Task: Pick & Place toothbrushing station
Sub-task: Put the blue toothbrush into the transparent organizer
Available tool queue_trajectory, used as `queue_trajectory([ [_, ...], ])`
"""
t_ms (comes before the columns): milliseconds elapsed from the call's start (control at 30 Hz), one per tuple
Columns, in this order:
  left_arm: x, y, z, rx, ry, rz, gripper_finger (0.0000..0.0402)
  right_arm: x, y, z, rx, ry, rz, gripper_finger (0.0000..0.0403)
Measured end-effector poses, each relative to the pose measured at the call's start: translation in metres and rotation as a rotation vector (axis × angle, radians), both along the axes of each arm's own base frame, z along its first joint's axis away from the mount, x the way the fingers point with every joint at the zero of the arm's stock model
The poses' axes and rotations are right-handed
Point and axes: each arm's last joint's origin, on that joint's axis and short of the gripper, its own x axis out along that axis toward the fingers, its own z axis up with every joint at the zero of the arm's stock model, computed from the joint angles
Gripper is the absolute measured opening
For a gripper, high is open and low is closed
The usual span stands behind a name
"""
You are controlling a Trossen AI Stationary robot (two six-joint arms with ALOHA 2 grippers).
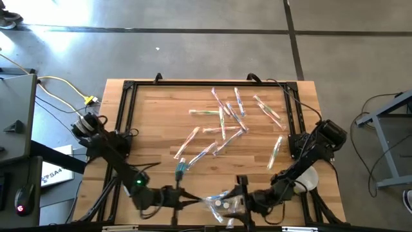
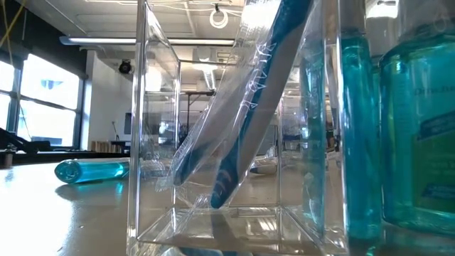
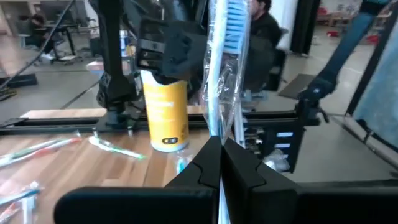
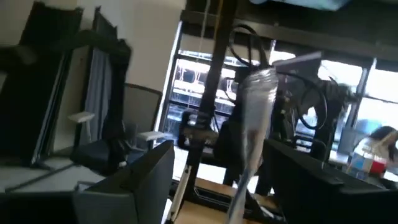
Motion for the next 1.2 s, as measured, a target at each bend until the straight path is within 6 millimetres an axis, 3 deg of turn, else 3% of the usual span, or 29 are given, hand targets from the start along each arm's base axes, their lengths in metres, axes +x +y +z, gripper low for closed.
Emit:
queue_trajectory([
  [200,0.033,0.005,-0.004,0.024,0.025,-0.074,0.0,0.014,-0.013,-0.004,0.037,0.046,-0.011,0.0239],
  [533,0.041,0.01,-0.004,0.059,0.045,-0.062,0.0,0.017,-0.014,-0.007,0.017,0.068,-0.002,0.0228],
  [700,0.041,0.01,-0.005,0.061,0.048,-0.061,0.0,0.018,-0.015,-0.007,0.006,0.069,-0.001,0.0167],
  [933,0.04,0.009,-0.006,0.074,0.064,-0.065,0.0,0.024,-0.02,-0.009,-0.043,0.068,0.079,0.0018],
  [1200,0.04,0.009,-0.007,0.082,0.07,-0.065,0.0003,0.026,-0.021,-0.01,-0.057,0.07,0.104,0.001],
])
